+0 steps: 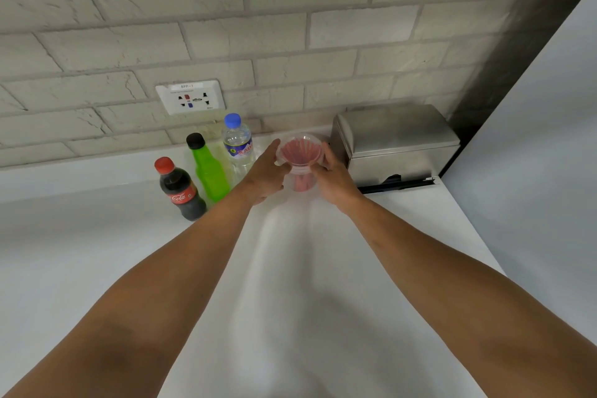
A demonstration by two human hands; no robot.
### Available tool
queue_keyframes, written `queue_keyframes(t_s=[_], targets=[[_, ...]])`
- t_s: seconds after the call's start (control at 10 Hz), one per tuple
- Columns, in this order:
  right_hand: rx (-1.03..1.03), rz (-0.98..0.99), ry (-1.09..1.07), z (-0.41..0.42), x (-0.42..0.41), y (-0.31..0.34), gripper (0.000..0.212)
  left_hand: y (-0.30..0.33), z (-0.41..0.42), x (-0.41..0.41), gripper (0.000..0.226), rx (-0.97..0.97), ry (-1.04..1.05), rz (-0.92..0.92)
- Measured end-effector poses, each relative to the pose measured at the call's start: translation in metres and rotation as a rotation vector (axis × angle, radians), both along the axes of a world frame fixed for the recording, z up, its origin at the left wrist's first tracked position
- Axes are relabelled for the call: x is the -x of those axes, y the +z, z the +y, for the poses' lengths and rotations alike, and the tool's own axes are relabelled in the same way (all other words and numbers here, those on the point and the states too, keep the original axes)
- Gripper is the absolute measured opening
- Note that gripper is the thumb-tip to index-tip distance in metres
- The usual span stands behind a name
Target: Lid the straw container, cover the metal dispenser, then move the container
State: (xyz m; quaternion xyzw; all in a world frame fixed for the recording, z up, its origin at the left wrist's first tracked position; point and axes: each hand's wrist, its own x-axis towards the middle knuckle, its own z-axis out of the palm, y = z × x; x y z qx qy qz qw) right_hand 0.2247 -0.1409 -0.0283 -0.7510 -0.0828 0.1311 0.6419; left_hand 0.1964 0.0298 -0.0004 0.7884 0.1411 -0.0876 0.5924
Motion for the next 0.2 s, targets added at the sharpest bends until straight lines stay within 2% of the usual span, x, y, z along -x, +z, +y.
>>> queue_keyframes(t_s=[0.1,0.2], targets=[[0.049,-0.003,-0.014,-0.0053,0.0026,0.0044,0.052,-0.0016,0.0013,-0.0005,0.077,-0.047,-0.029,-0.038],[0.01,-0.05,-0.007,-0.0083,0.0078,0.0136,0.059,0.004,0.0016,0.0043,0.076,-0.177,-0.058,-0.098]])
